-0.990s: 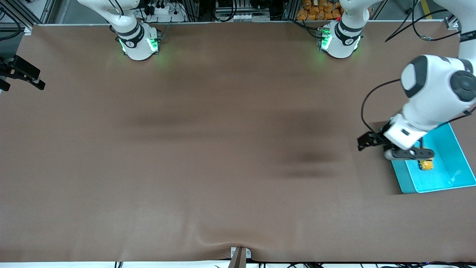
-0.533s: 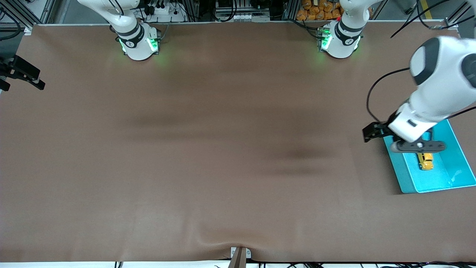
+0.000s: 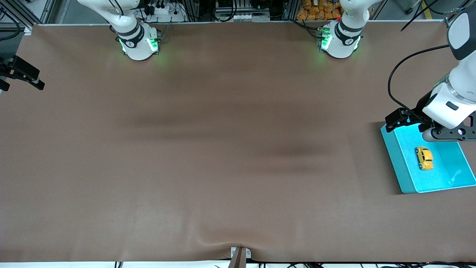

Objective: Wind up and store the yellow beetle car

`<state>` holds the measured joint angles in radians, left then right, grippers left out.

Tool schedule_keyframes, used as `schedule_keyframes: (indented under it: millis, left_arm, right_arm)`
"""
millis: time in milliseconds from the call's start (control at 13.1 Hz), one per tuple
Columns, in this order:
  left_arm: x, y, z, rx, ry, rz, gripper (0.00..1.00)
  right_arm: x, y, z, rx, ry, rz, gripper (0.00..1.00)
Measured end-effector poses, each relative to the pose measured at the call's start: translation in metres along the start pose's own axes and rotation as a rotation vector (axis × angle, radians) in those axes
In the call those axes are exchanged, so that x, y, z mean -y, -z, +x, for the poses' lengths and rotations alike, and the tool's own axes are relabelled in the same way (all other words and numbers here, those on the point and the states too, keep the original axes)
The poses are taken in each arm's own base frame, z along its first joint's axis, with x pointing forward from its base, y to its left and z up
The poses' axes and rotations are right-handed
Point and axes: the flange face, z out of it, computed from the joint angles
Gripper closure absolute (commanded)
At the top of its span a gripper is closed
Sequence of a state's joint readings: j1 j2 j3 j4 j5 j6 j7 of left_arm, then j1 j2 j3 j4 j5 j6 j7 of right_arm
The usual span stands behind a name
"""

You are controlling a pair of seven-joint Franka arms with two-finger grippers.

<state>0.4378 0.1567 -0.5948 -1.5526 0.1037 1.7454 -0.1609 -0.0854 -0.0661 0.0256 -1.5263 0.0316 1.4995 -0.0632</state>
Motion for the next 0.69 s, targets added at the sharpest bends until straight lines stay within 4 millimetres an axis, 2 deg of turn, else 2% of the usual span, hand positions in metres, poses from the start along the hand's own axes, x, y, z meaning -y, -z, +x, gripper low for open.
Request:
schedule_keyframes:
  millis: [305,685]
  left_arm:
    - [-0.001,0.001,0.000,0.001,-0.001,0.000,0.00]
    - [0.000,0.013,0.001,-0.023,0.003,-0.001,0.00]
  right_arm:
    - [-0.004,-0.003,-0.004,0.040,-0.002,-0.044,0.00]
    - [-0.002,-0.003,-0.004,0.043,0.006,-0.072,0.00]
